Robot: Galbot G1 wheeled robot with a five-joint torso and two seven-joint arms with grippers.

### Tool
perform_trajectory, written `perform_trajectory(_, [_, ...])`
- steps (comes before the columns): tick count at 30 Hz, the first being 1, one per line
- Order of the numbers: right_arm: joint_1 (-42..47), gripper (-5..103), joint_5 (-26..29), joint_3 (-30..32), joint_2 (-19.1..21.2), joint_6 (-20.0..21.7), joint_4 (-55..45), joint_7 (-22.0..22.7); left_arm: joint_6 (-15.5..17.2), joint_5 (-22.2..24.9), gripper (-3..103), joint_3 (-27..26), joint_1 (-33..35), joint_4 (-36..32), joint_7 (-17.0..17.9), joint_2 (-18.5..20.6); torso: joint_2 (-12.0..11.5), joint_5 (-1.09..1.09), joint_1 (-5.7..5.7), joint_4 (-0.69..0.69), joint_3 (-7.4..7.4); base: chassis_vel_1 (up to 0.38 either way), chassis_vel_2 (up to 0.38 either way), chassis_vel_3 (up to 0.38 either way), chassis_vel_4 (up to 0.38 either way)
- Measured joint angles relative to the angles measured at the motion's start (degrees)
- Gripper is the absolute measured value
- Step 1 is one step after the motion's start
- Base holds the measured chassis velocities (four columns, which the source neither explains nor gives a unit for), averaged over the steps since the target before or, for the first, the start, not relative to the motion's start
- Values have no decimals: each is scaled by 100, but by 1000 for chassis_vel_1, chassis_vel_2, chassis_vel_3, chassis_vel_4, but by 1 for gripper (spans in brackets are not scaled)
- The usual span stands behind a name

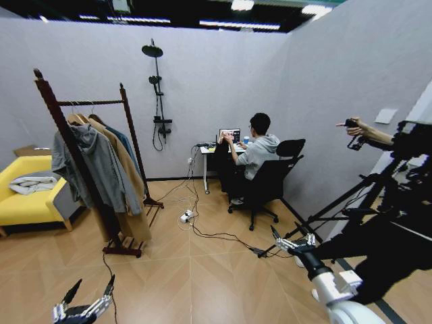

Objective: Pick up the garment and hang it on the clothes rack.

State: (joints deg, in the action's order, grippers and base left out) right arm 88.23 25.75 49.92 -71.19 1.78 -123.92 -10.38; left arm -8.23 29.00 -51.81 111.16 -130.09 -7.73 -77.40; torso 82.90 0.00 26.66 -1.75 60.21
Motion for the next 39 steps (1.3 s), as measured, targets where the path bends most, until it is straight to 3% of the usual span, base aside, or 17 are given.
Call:
perform_trajectory(12, [-91, 100, -64, -37, -131, 258, -114, 399, 0, 0, 100, 0, 0, 0, 0, 0, 0, 0, 0, 0, 0, 0, 0, 0, 0])
perform_trajectory(39, [-197, 100, -89, -85, -123, 296, -55, 458, 0, 0, 100, 0, 0, 0, 0, 0, 0, 0, 0, 0, 0, 0, 0, 0, 0])
